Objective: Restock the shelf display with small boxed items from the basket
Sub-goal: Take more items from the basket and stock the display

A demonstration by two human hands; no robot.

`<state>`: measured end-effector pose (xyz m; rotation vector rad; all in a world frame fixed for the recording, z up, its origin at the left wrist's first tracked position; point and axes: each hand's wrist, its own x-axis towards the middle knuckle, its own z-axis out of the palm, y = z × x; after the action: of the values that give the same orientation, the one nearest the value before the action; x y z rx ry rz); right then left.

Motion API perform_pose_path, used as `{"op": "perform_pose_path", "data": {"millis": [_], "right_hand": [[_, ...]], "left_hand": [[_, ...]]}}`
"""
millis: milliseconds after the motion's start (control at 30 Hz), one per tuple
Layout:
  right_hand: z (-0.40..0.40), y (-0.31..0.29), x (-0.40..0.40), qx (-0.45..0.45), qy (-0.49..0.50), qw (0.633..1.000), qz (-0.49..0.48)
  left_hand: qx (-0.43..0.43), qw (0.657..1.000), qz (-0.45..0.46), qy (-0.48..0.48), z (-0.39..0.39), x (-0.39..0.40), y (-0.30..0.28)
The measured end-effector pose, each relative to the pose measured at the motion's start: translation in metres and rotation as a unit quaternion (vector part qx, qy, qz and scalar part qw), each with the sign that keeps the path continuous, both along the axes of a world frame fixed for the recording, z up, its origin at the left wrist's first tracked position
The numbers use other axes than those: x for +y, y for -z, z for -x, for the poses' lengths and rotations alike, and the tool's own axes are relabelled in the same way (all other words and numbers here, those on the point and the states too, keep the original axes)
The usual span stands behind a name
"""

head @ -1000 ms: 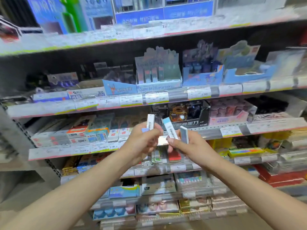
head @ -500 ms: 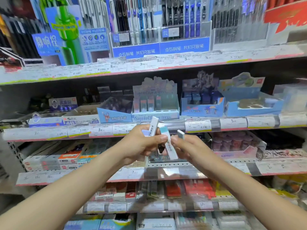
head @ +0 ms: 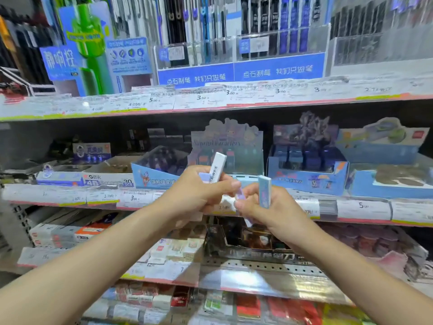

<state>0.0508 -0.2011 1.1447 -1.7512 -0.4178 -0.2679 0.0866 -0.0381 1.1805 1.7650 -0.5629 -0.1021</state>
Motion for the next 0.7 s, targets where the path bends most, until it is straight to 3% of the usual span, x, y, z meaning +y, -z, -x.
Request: {"op": "perform_pose_path", "data": {"millis": [300,533,700], "right_hand": [[-0.024,-0.007,0.013,0.045,-0.016,0.998,-0.049],[-0.040,-0.016,0.025,-0.021,0.003,1.000,0.021],[-0.060,-0.038,0.014,-0.091,0.089,0.987,0.102]], "left_hand": [[-0.031,0.995,-0.066,0.064,-0.037,0.019,-0.030],[-0.061,0.991,-0.085,0.087,-0.061,0.031,-0.031],[-0.182,0.977,-0.109,0.008,-0.076,0.048,-0.020]]}}
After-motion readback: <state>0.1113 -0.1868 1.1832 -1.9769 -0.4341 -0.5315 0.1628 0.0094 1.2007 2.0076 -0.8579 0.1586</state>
